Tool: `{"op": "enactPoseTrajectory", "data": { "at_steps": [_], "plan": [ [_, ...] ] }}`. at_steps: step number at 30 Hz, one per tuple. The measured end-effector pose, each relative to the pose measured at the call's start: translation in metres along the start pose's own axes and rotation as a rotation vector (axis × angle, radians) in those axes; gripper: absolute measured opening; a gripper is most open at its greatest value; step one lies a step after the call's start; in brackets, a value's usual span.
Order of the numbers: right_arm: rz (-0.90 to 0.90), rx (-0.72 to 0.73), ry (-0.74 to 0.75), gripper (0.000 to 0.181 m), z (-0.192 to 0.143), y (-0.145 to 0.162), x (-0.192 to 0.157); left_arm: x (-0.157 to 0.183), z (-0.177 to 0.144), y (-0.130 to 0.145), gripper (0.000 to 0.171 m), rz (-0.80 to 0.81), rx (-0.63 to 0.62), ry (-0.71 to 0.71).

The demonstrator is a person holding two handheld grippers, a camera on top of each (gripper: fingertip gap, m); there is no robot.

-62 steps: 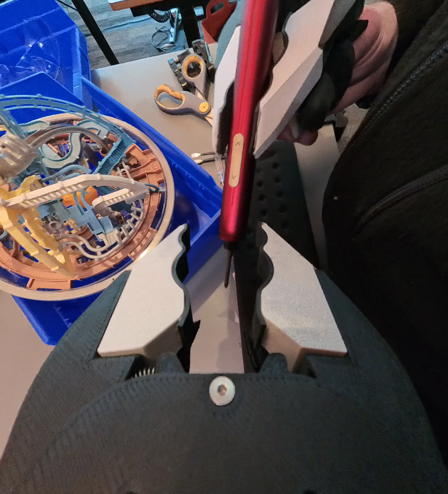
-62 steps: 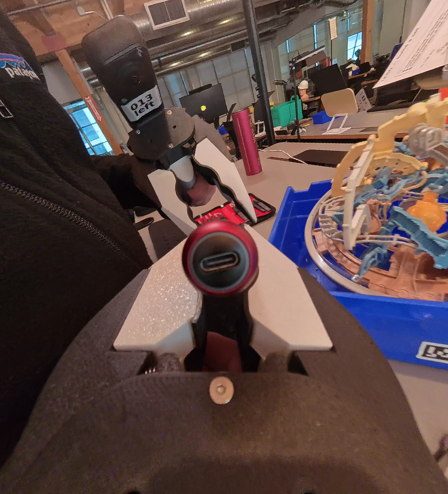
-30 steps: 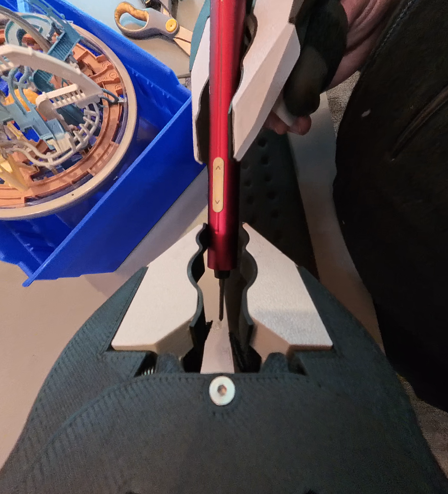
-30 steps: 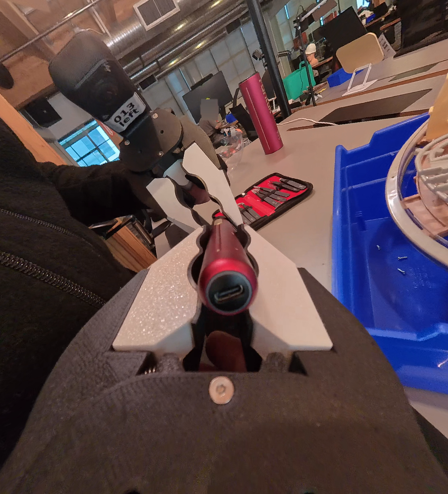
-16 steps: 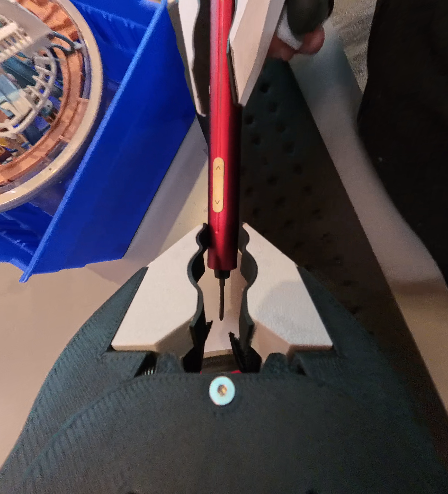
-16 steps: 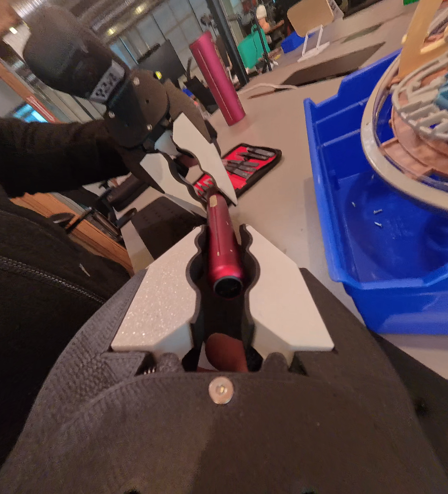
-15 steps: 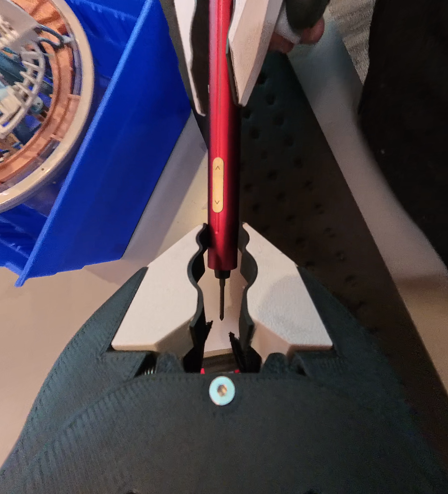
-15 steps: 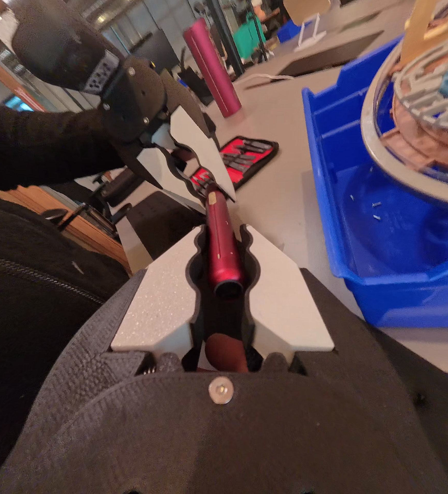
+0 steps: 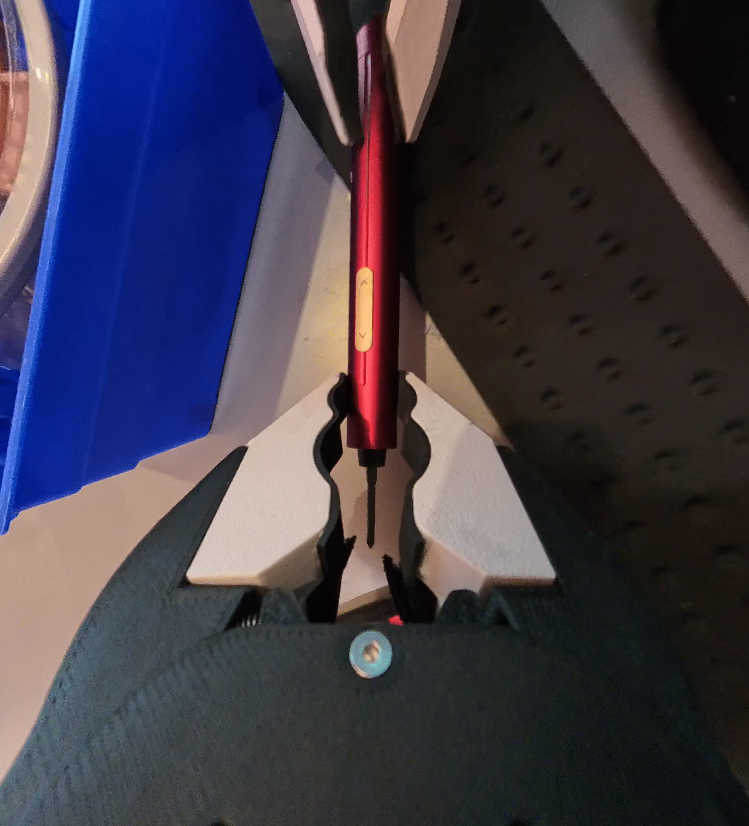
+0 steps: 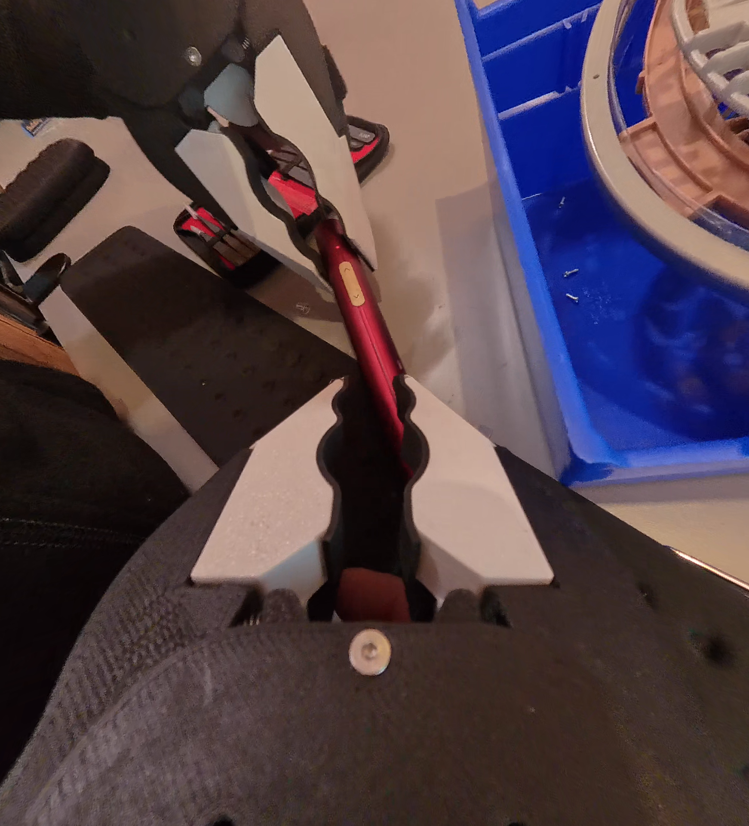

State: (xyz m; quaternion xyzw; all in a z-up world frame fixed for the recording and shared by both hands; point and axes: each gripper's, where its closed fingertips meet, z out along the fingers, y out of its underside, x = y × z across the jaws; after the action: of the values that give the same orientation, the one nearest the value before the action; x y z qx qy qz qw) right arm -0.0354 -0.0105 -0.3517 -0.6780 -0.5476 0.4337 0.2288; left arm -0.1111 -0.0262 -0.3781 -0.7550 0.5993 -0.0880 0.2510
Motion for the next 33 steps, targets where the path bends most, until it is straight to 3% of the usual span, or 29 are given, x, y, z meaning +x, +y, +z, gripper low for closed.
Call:
{"op": "enactPoseTrajectory", "data": {
  "at_steps": [22, 33],
  "plan": [
    [0.008, 0.144, -0.048, 0.022, -0.032, -0.002, -0.003, -0.023, 0.004, 0.051, 0.019, 0.021, -0.065, 0.105],
    [-0.046, 0.164, -0.088, 0.029, -0.04, -0.011, -0.007, -0.025, 0.005, 0.051, 0.019, -0.067, -0.084, 0.192]
  ]
}}
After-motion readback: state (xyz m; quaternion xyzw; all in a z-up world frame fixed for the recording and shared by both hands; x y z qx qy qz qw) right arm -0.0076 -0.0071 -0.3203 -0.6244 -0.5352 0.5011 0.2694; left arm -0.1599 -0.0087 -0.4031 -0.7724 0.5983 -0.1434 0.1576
